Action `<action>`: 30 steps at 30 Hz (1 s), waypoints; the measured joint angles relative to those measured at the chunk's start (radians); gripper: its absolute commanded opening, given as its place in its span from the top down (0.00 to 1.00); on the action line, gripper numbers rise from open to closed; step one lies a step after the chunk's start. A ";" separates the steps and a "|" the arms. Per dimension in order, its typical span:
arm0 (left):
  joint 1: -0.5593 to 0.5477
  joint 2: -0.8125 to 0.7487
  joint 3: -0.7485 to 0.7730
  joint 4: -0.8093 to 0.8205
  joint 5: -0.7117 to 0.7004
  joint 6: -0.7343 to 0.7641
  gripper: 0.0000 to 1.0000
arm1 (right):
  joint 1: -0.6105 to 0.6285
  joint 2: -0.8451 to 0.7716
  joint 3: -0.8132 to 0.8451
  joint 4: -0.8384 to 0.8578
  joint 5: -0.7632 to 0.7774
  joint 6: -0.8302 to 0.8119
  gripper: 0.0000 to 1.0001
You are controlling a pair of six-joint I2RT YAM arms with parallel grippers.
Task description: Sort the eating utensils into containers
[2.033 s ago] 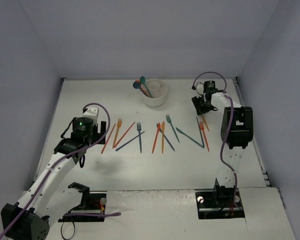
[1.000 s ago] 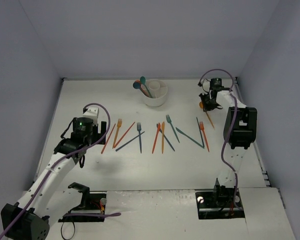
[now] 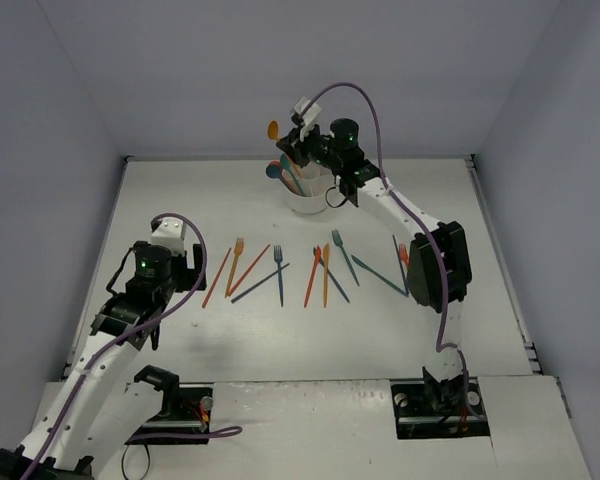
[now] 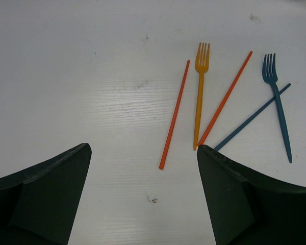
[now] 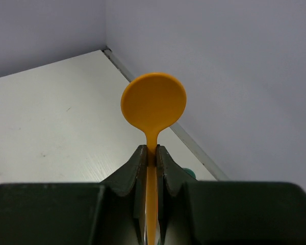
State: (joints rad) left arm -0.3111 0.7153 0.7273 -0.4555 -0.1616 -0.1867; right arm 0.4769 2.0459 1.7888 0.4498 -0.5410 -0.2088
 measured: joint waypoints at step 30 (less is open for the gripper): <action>0.000 0.046 -0.006 0.008 0.000 0.012 0.18 | -0.057 0.175 -0.031 0.130 -0.045 0.006 0.97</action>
State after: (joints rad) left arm -0.3111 0.7618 0.7216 -0.4474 -0.1616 -0.1752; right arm 0.4201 2.2208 1.7574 0.5797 -0.5856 -0.2024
